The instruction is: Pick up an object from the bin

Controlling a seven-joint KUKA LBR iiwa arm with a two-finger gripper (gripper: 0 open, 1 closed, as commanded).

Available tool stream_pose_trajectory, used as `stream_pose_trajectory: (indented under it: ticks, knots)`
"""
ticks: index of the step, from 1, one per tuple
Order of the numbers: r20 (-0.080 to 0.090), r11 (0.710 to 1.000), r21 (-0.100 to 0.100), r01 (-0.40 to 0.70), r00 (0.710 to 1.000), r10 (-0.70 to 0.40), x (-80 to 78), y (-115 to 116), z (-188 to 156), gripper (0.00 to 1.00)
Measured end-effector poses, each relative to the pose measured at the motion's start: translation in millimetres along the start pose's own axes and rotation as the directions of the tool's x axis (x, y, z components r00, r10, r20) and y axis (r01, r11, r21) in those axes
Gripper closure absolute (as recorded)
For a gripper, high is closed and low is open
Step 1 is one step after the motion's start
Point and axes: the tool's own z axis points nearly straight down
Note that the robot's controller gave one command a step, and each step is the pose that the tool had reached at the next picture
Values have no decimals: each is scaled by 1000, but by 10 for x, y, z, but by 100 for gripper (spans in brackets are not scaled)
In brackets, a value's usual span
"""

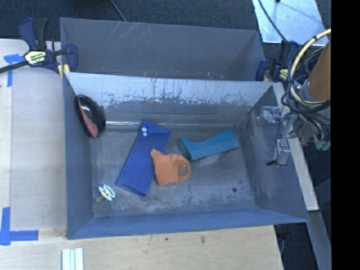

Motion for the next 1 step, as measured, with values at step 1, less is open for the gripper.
stream_pose_trajectory:
  ticks: [1]
  knots:
    - [3,994,1,105,994,-105,-256,107,512,0]
